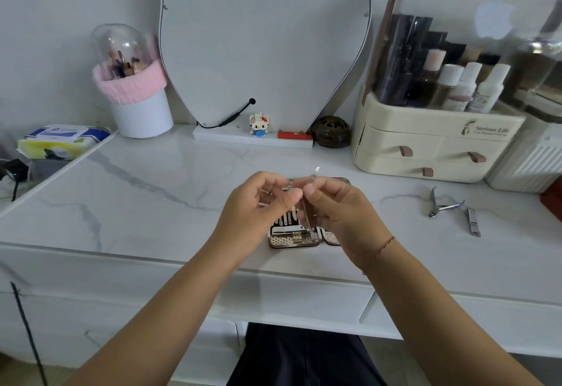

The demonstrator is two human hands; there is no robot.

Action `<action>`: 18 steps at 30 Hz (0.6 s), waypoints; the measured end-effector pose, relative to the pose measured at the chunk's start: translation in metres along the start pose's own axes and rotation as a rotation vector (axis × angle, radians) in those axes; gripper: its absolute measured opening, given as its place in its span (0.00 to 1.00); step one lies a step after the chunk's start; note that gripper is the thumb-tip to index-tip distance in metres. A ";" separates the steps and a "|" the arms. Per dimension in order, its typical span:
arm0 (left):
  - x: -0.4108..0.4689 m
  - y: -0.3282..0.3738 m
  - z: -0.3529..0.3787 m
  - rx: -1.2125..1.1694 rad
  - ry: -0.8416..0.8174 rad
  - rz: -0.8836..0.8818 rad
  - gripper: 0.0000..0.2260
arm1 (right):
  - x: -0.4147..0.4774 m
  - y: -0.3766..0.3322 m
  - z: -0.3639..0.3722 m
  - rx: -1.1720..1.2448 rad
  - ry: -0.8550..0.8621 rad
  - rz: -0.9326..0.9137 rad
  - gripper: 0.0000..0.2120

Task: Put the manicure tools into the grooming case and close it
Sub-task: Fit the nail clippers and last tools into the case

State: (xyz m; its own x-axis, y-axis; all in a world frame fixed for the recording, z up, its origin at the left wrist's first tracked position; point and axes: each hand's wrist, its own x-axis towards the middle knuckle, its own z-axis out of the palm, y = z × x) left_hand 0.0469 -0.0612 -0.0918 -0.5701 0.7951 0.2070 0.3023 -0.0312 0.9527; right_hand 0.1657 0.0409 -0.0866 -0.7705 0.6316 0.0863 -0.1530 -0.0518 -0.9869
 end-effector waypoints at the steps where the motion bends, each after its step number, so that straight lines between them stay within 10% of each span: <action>1: 0.002 0.001 -0.003 -0.019 -0.024 0.007 0.14 | -0.001 -0.002 0.001 -0.010 -0.037 0.022 0.08; 6: 0.004 0.008 -0.011 -0.216 -0.271 -0.070 0.08 | -0.003 -0.004 0.002 0.008 -0.167 0.165 0.12; 18: 0.000 -0.005 -0.013 -0.275 -0.111 -0.053 0.07 | -0.008 0.002 -0.005 -0.063 -0.099 0.211 0.03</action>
State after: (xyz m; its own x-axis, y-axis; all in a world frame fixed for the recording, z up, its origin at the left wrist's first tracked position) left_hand 0.0354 -0.0690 -0.0940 -0.4876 0.8610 0.1446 0.0474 -0.1393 0.9891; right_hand 0.1752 0.0396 -0.0896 -0.8384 0.5332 -0.1125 0.0541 -0.1240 -0.9908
